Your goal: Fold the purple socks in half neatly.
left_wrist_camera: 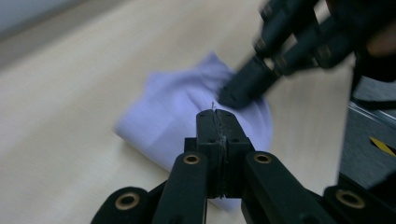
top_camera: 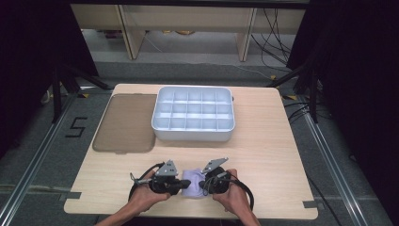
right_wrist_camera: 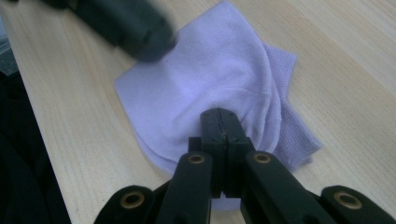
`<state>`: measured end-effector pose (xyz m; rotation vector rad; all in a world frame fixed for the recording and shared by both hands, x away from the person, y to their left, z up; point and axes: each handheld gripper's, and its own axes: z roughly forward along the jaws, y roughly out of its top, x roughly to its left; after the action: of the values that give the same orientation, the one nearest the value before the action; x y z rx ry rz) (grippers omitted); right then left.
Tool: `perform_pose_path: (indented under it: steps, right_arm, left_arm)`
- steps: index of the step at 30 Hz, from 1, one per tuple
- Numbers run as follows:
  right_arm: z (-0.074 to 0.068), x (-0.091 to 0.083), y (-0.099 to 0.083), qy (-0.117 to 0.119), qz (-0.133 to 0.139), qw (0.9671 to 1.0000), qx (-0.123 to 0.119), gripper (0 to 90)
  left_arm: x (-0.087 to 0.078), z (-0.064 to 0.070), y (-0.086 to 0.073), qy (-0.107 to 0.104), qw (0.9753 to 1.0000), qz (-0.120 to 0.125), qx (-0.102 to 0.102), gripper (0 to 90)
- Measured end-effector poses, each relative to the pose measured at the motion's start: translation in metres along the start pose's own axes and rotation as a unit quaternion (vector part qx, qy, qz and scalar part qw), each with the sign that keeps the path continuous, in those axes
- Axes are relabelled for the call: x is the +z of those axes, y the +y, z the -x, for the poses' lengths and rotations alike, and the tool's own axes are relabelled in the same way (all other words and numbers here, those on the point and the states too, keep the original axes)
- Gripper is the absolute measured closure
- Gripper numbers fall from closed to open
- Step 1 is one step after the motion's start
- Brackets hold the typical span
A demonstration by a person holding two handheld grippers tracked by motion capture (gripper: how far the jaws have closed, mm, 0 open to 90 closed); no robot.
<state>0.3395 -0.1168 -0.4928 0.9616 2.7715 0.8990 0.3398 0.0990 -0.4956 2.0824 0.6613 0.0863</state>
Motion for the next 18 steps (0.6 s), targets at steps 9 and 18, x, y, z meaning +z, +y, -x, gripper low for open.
perform_pose_path:
  steps: [9, 18]
  right_arm:
    - [0.0, -0.001, -0.002, -0.008, 0.002, 0.9999, 0.01, 90.0]
    - [-0.003, 0.0, -0.002, -0.003, 0.002, 0.9999, 0.01, 90.0]
  left_arm:
    - [0.019, -0.023, -0.006, 0.023, 0.9991, -0.032, -0.015, 89.0]
    - [0.022, -0.027, -0.004, 0.025, 0.9992, -0.028, -0.017, 89.1]
